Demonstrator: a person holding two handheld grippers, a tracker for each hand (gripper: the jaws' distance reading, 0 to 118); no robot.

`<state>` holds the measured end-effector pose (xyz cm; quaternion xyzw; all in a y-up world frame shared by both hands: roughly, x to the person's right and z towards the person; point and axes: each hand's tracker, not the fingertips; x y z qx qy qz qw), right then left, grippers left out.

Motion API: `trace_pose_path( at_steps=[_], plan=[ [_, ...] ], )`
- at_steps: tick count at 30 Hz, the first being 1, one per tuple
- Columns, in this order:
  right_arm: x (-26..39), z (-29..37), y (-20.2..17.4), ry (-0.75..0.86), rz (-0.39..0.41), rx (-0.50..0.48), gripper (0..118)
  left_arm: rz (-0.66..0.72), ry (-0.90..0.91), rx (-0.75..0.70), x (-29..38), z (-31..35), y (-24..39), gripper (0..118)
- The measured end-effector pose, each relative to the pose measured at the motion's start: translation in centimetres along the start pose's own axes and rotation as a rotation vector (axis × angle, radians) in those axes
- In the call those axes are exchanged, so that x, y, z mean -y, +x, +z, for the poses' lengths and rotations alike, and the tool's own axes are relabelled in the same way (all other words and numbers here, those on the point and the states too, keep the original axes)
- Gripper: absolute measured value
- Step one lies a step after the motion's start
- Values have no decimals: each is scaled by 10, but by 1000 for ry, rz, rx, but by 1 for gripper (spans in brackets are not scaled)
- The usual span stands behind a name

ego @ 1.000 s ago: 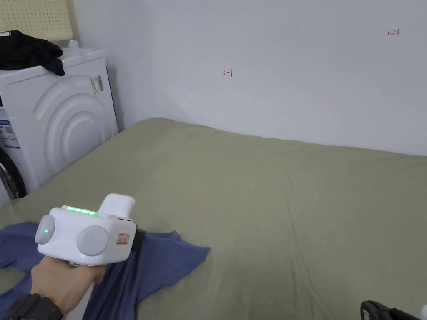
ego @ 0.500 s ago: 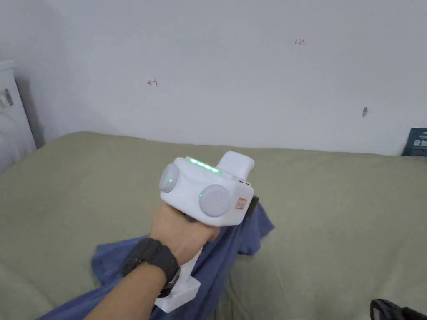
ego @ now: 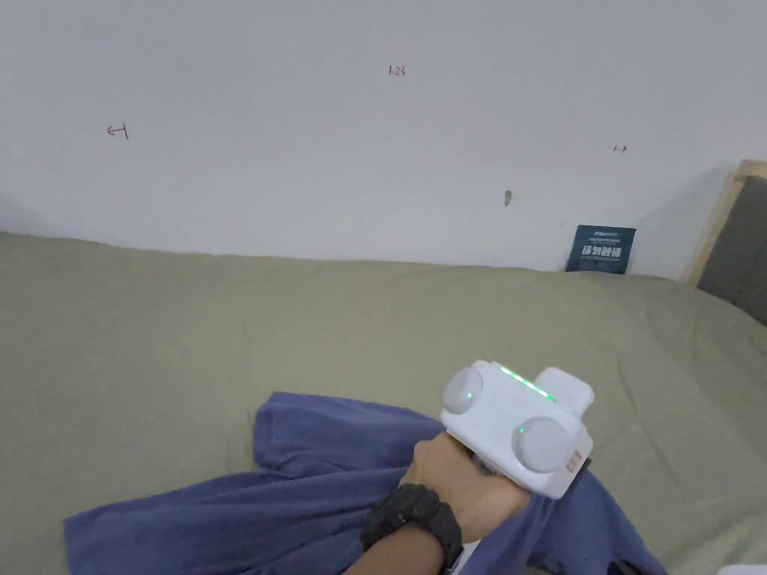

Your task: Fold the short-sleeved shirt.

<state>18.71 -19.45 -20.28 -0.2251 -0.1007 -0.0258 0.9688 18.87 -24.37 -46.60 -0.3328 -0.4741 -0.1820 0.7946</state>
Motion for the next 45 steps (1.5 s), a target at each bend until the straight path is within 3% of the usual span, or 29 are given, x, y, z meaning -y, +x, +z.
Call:
trace_pose_path(
  at_steps=[2,4,5,6,7,8,13,15,21,24,26,27,28,29,30,31,33,39,45],
  plan=[
    [2,0,1,-3,0,3,6,14,-2,-7,12,-10,7,1],
    [4,0,3,-9,-6,9,6,45,2,-4,17,-9,7,10],
    [5,0,4,-9,-14,12,6,66,7,-6,17,-7,6,30],
    [5,0,4,-11,-20,13,6,79,8,-7,17,-4,5,78],
    [5,0,4,-17,-27,13,6,93,8,-13,13,0,1,107],
    [6,1,5,-16,-31,12,6,98,6,-10,11,7,-2,118],
    [6,0,2,-3,-19,19,6,127,120,8,12,86,-32,118],
    [7,-1,0,2,-10,26,6,167,199,-46,33,132,-49,118],
    [9,0,-10,14,-13,0,6,232,263,-348,149,264,-79,118],
    [9,1,-19,24,-8,-15,6,349,204,-506,213,310,-76,118],
    [9,4,-27,22,-6,-29,6,455,166,-528,252,335,-73,118],
    [9,5,-30,22,-5,-38,6,488,168,-537,269,345,-72,106],
    [9,6,-33,23,-4,-43,6,519,172,-549,280,353,-70,78],
    [9,8,-37,26,1,-49,6,520,174,-606,292,357,-67,25],
    [9,9,-39,27,5,-57,6,523,160,-669,301,358,-65,0],
    [9,9,-42,26,10,-63,6,533,142,-730,299,361,-67,0],
    [9,11,-47,26,19,-69,6,605,131,-669,304,364,-74,0],
    [13,5,-49,11,54,-78,6,698,175,-663,312,349,-85,0],
    [8,-25,-42,-20,65,-54,6,875,86,-543,286,301,-184,0]
  ],
)
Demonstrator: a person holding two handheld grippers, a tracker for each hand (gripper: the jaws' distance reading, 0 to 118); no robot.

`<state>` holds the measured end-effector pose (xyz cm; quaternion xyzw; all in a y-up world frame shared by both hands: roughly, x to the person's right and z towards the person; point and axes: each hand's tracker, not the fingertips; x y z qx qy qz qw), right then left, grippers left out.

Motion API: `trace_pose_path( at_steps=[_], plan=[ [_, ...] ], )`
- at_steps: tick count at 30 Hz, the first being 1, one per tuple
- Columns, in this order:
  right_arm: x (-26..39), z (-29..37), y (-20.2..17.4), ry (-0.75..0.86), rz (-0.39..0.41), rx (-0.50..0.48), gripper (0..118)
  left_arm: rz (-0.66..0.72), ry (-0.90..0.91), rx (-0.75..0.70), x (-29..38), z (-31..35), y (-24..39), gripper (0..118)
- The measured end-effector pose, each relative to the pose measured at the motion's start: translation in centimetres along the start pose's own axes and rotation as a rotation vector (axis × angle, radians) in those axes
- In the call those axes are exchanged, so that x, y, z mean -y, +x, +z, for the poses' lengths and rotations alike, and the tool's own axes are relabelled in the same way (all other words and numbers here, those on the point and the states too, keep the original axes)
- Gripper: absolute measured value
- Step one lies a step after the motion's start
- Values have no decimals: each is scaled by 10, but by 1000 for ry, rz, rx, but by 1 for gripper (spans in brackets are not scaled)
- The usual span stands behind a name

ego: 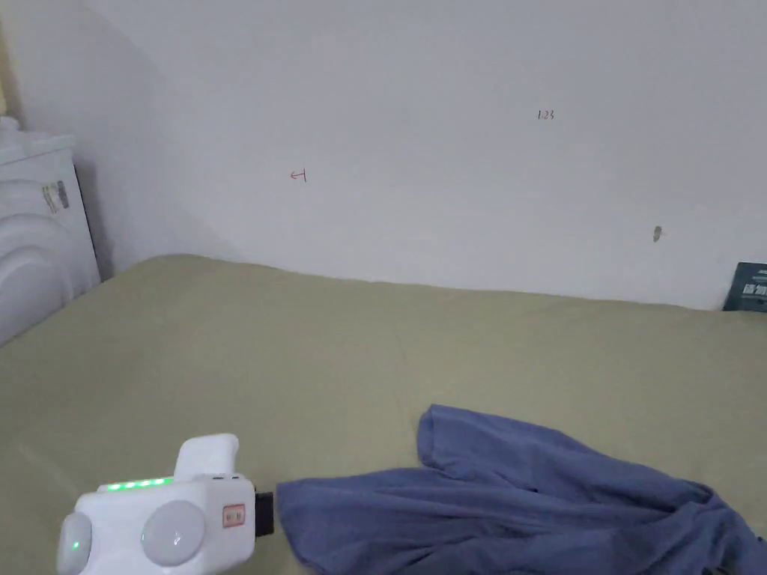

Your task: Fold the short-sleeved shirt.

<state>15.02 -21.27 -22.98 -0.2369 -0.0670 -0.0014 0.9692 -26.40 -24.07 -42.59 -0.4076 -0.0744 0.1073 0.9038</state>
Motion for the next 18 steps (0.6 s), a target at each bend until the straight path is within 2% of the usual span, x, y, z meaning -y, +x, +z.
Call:
trace_pose_path(
  at_steps=[4,6,7,8,9,10,11,18],
  plan=[
    [-3,-20,9,-22,-8,6,6,14,-154,-13,-45,-76,-9,0],
    [-3,-29,15,-33,-8,11,6,11,-136,-72,-51,-86,6,0],
    [-3,-33,18,-41,-7,16,6,30,-132,-66,-53,-91,8,7],
    [-3,-37,22,-52,-7,21,6,38,-129,-86,-56,-97,13,33],
    [-3,-40,25,-61,-9,20,7,32,-133,-66,-55,-103,16,81],
    [-2,-43,28,-68,-14,17,7,23,-153,-24,-60,-118,15,108],
    [-2,-45,30,-74,-20,14,7,18,-154,-22,-58,-123,20,118],
    [3,-46,37,-72,-25,7,7,-32,-249,-81,-48,-161,50,118]
  ],
)
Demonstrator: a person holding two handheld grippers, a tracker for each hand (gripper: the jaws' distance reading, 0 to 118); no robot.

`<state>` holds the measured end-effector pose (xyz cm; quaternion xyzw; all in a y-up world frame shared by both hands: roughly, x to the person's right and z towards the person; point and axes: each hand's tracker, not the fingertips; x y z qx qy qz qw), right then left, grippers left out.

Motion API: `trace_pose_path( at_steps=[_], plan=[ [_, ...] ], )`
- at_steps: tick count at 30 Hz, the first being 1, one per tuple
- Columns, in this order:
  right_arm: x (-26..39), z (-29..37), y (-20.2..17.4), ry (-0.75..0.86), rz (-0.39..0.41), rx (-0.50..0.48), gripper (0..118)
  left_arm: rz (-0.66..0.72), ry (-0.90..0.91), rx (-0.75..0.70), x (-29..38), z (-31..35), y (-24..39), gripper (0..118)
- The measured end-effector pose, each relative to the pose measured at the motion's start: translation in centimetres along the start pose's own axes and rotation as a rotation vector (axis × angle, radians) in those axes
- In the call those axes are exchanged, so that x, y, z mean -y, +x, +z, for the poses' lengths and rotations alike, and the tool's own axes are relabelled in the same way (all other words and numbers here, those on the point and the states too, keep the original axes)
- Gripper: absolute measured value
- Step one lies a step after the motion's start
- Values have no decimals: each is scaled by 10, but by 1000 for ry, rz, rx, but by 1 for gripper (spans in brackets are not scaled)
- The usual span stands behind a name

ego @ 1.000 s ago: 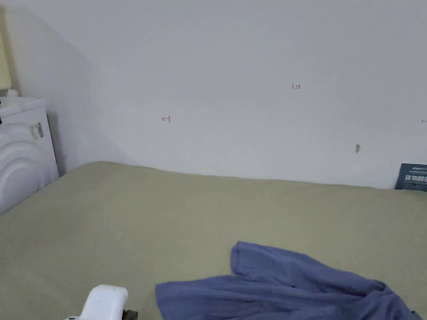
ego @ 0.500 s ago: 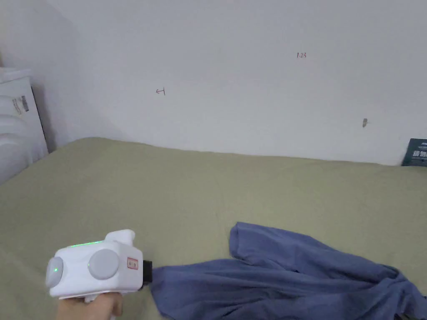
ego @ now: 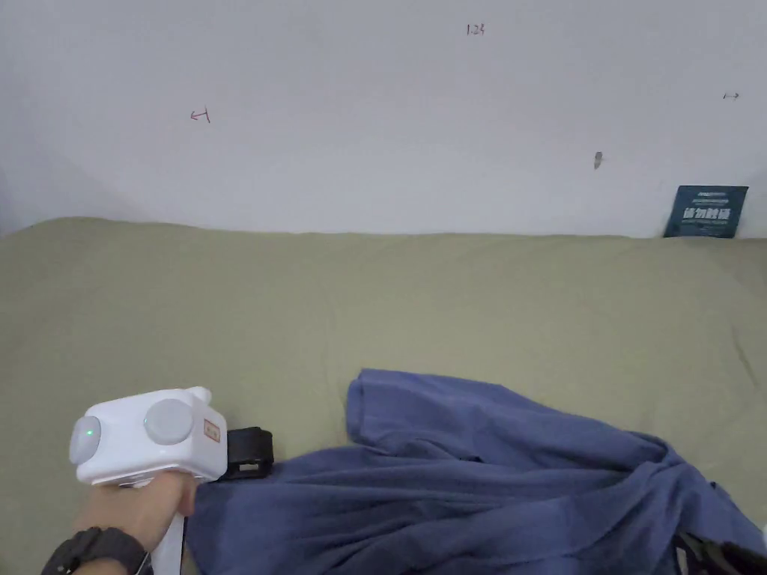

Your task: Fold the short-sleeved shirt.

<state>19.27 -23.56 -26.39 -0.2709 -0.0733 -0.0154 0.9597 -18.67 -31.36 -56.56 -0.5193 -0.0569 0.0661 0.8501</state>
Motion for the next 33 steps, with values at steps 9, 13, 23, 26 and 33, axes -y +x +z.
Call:
trace_pose_path(
  at_steps=[9,13,23,26,33],
  plan=[
    [5,5,17,9,-8,39,8,-148,13,-73,15,-2,21,30],
    [8,-6,33,-26,1,100,8,-123,60,-3,27,16,33,3],
    [-14,-108,137,-214,-247,43,117,-136,86,124,29,28,33,3],
    [-19,-148,159,-337,-357,148,113,-128,82,127,27,26,31,3],
    [-41,-154,133,-252,-363,2,101,-154,68,128,28,18,32,3]
  ],
)
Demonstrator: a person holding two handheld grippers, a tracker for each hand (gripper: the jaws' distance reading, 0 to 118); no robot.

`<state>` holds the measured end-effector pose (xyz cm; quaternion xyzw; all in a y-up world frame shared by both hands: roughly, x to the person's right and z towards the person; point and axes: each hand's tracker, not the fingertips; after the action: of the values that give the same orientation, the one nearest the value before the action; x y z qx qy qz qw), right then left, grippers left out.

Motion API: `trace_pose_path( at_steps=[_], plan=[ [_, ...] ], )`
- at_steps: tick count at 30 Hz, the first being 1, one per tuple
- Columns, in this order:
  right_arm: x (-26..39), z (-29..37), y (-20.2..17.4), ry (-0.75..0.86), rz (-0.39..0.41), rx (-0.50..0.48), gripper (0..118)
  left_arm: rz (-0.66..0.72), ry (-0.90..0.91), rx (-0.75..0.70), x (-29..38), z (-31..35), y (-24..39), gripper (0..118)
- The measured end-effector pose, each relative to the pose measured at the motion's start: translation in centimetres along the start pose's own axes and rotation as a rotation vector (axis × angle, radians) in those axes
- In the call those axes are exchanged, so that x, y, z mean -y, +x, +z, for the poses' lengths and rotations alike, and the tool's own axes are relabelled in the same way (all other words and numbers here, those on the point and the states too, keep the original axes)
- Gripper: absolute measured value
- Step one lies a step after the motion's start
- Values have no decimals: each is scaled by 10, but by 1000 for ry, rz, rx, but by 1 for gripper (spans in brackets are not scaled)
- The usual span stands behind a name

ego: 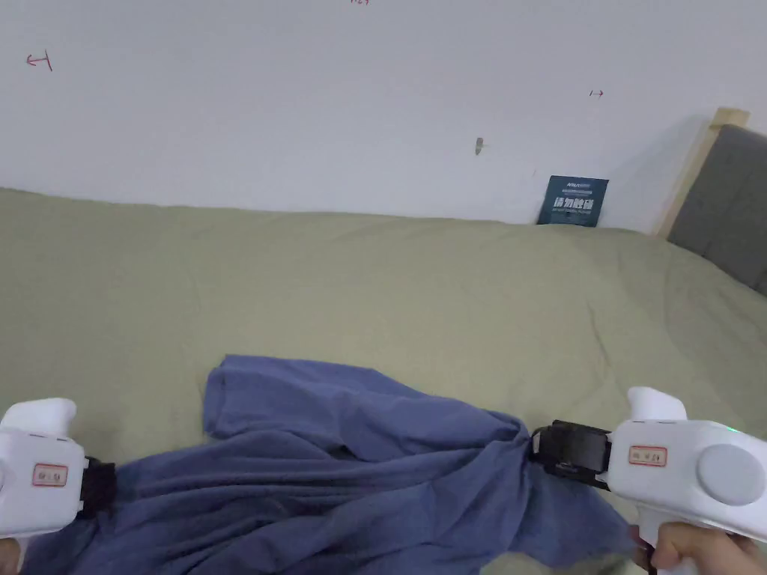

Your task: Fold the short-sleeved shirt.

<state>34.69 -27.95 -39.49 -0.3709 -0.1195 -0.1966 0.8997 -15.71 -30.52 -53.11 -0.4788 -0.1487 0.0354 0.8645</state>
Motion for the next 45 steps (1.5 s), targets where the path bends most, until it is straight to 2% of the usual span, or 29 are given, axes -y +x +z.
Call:
trace_pose_path(
  at_steps=[1,2,3,5,6,8,9,10,11,13,16,19,25,30,37,41,45],
  plan=[
    [1,-6,-8,-13,1,6,101,14,4,10,0,-2,-1,3],
    [1,-18,-7,-49,-17,51,101,25,8,17,1,-4,-1,3],
    [2,-28,-4,-62,-57,85,101,31,10,28,2,-6,-2,3],
    [4,-53,9,-110,-186,137,100,43,-1,37,4,-11,-3,3],
    [6,-61,15,-139,-235,142,95,43,-7,39,4,-13,-4,3],
    [11,-69,21,-161,-336,148,76,62,-2,46,7,-17,-6,3],
    [11,-64,22,-117,-328,149,53,85,5,65,8,-17,-8,3],
    [9,-56,19,-71,-285,142,18,94,15,72,8,-16,-9,3],
    [9,-49,16,-29,-251,90,8,96,26,82,10,-15,-10,3],
    [8,-32,5,26,-224,152,8,97,36,99,9,-13,-11,3],
    [4,-15,0,49,-247,56,8,91,74,121,8,-6,-11,3],
    [2,0,-6,82,-231,1,8,111,106,179,2,3,-11,3],
    [-6,19,-26,154,-142,-7,8,60,214,197,-15,37,-5,3],
    [-24,26,-50,199,-64,-7,8,-11,298,140,-39,63,5,3],
    [-60,36,-102,288,41,-35,8,-81,339,132,-82,90,17,3],
    [-91,37,-132,344,140,-48,8,-104,364,122,-112,102,20,3],
    [-120,35,-160,366,179,-47,8,-128,384,101,-144,110,22,3]
  ],
)
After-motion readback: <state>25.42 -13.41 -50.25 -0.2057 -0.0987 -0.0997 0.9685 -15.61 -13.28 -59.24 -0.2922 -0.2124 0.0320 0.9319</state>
